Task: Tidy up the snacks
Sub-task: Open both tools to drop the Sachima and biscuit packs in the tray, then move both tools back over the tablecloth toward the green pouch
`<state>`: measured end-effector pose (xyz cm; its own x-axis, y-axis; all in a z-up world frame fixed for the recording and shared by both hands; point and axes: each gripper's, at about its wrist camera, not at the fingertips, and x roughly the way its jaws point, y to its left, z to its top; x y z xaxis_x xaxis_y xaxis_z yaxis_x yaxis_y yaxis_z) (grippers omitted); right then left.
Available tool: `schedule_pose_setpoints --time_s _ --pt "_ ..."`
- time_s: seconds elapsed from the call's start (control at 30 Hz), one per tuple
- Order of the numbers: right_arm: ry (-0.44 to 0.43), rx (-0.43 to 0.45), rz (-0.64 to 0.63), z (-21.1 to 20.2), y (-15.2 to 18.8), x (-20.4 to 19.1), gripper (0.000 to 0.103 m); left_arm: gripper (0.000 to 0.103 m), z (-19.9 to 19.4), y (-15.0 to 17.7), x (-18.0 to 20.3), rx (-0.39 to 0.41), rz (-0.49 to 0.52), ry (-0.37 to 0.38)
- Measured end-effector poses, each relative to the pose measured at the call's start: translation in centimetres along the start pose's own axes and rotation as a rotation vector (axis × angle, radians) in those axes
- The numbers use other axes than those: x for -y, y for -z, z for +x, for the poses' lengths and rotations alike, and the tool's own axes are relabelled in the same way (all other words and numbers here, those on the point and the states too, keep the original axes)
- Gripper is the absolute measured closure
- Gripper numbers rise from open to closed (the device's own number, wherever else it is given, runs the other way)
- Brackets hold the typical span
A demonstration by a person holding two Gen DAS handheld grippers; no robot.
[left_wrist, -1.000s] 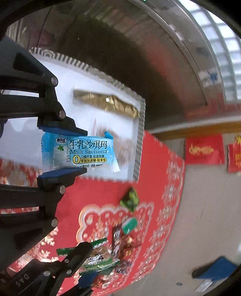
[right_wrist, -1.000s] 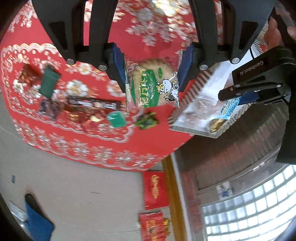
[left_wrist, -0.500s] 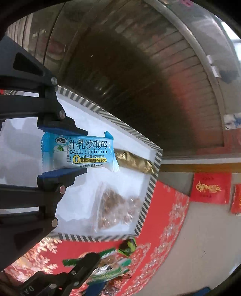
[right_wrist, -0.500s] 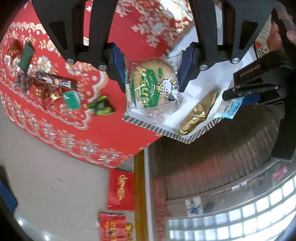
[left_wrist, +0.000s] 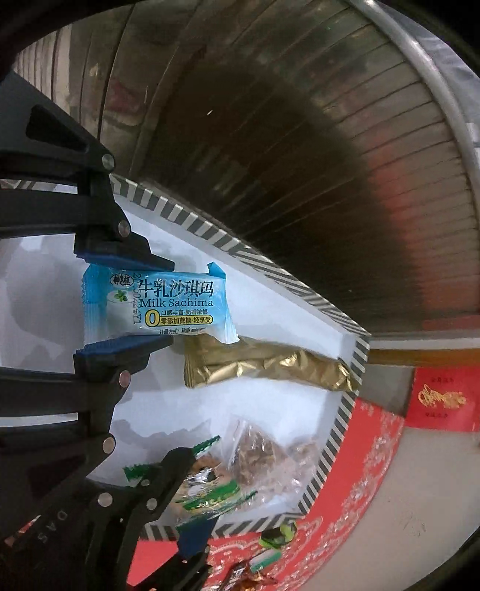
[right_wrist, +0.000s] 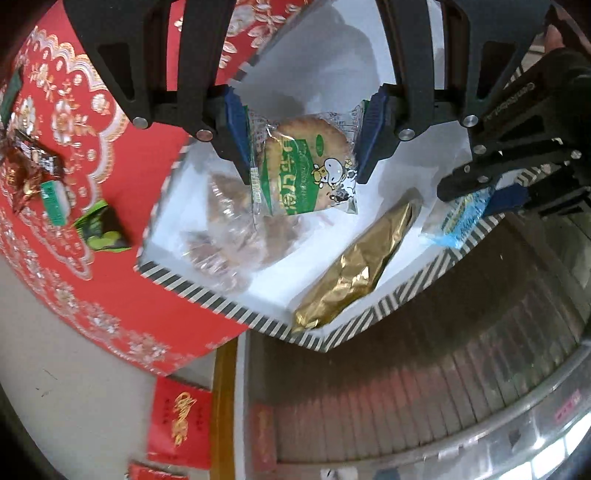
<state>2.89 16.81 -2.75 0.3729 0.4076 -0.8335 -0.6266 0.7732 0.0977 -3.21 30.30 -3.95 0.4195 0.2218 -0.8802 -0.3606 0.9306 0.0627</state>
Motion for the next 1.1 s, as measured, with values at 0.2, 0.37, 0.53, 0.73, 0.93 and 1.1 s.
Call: schedule_pose_setpoints --time_s 0.2,0.37,0.53,0.73,0.93,1.1 --pt "-0.03 -0.028 0.017 1.0 0.5 0.3 0.049 0.068 0.9 0.2 0.4 -0.012 0.009 -0.015" --pt "-0.047 -0.03 0.022 0.6 0.8 0.2 0.049 0.044 0.6 0.0 0.0 -0.012 -0.011 0.006" --pt "-0.105 0.013 0.074 -1.1 1.0 0.9 0.048 0.037 -1.2 0.0 -1.1 0.026 -0.055 0.01" --pt "-0.097 0.083 0.092 -3.9 1.5 1.4 0.047 0.031 -3.3 0.1 -0.1 0.087 -0.046 -0.019" --pt "-0.061 0.15 0.135 -7.7 3.3 4.0 0.047 0.023 -5.6 0.1 2.6 0.131 -0.024 0.025" --pt "0.025 0.181 0.193 -10.9 6.1 7.8 0.041 0.023 -6.4 0.1 6.2 0.133 0.028 0.069"
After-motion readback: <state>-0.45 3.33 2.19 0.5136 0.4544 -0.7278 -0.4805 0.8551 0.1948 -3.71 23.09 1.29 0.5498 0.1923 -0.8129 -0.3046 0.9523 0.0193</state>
